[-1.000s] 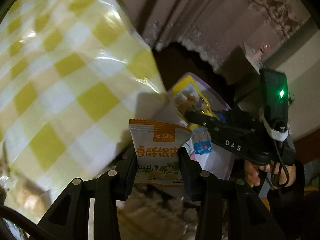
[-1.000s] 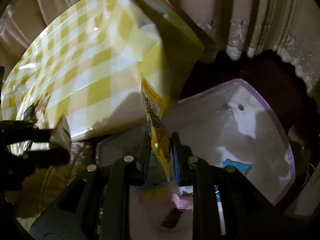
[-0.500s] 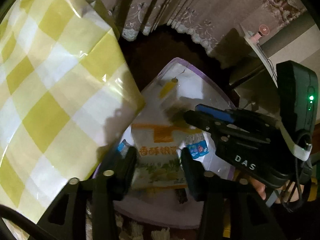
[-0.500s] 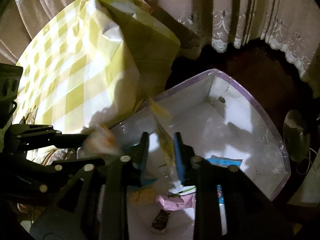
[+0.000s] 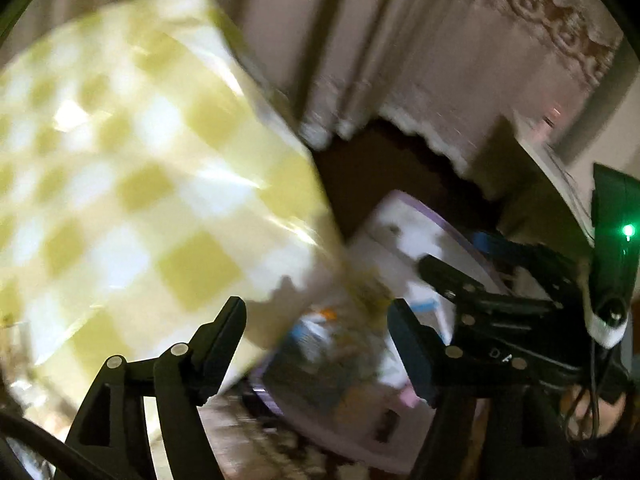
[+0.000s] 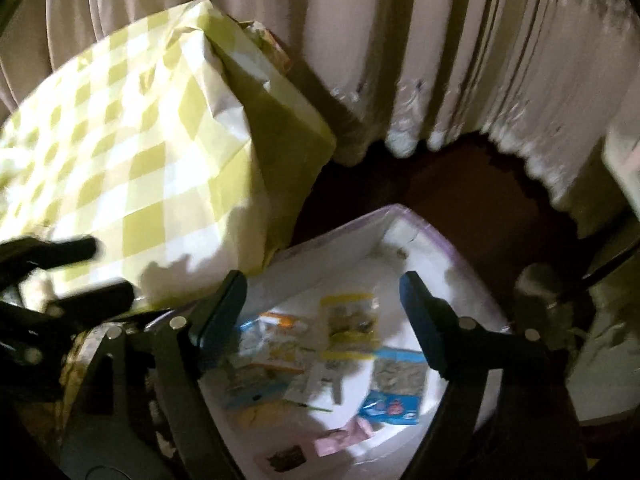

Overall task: Organize snacks
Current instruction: 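Carry both packets into the white box and open both grippers, then move both grippers back over the snack pile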

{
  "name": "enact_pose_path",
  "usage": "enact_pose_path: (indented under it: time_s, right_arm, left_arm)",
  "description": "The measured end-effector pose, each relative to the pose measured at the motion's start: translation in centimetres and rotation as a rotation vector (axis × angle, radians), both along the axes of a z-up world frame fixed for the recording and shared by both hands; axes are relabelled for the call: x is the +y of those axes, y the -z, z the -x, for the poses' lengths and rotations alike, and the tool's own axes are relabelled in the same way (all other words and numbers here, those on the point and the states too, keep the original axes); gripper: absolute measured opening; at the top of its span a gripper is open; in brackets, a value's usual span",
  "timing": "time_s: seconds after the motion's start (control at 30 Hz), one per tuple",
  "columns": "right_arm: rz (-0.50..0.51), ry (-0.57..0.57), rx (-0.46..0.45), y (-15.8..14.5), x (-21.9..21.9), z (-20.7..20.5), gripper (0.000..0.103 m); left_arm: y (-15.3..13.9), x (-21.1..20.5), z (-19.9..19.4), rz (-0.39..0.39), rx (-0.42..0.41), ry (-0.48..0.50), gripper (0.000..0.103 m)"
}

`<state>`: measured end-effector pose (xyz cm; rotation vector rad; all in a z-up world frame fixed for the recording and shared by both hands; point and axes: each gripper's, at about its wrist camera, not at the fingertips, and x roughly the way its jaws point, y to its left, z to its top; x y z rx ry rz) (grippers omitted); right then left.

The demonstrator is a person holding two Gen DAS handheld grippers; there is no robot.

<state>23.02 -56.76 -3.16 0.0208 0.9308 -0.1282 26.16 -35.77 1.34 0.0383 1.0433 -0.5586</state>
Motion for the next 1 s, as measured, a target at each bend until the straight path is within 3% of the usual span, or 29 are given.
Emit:
enact_pose_path:
  time_s: [0.2, 0.4, 0.6, 0.73, 0.87, 1.0]
  right_arm:
    - [0.056, -0.005, -0.058, -2.3, 3.2, -0.1, 0.084]
    - [-0.058, -0.105, -0.077, -3.2, 6.2, -0.2, 0.086]
    - [-0.084, -0.288, -0.056, -3.2, 11.7, 0.0, 0.086]
    - [-0.123, -0.403, -0.028, -2.8, 15.5, 0.4, 0.086]
    - [-0.146, -0.478, 0.028, -1.9, 19.1, 0.4, 0.086]
    - [-0.145, -0.563, 0.071, -1.3, 22.2, 0.4, 0.086]
  left_arm:
    - [-2.4, 5.3, 1.8, -0.025, -0.142, -0.129, 0.076]
    - [-2.9, 11.6, 3.4, -0.063, -0.187, -0.270, 0.079]
    - [-2.2, 18.0, 5.7, -0.058, -0.160, -0.423, 0.079]
    - [-2.2, 23.2, 7.8, -0.007, -0.132, -0.560, 0.079]
    - [-1.3, 28.9, 9.9, 0.102, -0.080, -0.703, 0.079]
    - [-0.4, 33.9, 12.3, 0.134, -0.037, -0.850, 0.079]
